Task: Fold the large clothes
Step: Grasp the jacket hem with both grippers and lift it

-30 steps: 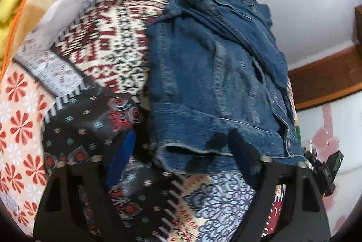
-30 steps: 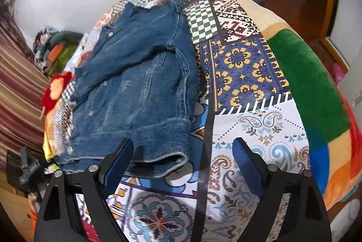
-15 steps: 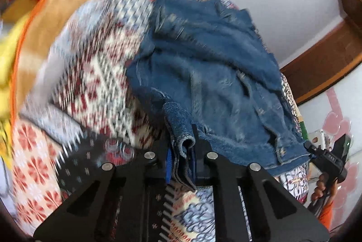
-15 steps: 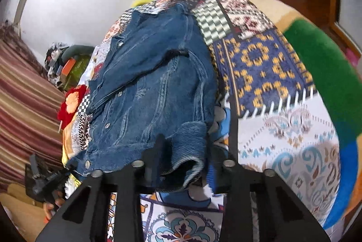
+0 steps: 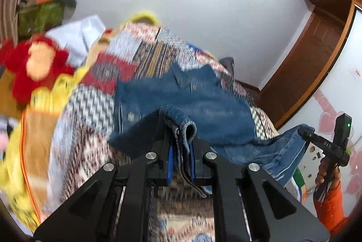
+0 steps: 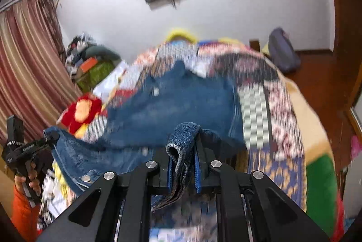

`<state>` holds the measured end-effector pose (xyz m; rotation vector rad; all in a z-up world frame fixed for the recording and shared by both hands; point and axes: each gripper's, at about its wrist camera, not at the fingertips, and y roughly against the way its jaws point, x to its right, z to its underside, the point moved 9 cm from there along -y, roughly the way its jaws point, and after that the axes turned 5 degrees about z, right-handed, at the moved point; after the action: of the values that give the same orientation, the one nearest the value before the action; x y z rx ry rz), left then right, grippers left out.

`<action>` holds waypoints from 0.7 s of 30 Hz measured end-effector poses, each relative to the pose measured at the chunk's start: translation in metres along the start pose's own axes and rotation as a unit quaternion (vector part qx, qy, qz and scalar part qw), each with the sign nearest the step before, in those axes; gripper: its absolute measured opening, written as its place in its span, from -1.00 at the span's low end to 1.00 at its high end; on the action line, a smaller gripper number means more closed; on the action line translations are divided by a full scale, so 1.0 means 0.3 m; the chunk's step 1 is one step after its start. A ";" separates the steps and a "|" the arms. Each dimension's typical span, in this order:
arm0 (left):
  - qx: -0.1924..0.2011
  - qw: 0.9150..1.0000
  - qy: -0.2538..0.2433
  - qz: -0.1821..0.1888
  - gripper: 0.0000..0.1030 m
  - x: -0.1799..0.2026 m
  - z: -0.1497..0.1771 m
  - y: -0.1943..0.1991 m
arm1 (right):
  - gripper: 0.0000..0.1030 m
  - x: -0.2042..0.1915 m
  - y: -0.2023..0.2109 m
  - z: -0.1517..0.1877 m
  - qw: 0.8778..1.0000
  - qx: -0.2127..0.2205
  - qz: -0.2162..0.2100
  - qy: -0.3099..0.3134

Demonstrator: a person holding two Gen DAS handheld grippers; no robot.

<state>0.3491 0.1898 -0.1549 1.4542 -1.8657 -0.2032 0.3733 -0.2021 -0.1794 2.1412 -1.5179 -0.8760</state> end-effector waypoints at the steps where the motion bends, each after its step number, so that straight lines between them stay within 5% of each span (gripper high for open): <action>1: 0.006 1.000 -0.008 -0.001 -0.79 0.004 -0.042 -0.011 | -0.77 0.001 -0.008 -0.037 1.000 0.006 0.000 -0.004; 12: 0.022 0.999 0.008 -0.028 -0.79 -0.116 -0.316 -0.228 | -0.79 0.024 -0.279 -0.420 0.999 0.019 0.030 0.004; 21: -0.023 0.995 0.047 -0.080 -0.79 -0.336 -0.327 -0.552 | -0.79 0.068 -0.703 -0.503 0.997 -0.031 0.067 0.007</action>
<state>0.5462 0.2530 -0.2209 1.5548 -1.6608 -0.2493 0.6281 -0.1553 -0.2041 1.9730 -1.5859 -0.8477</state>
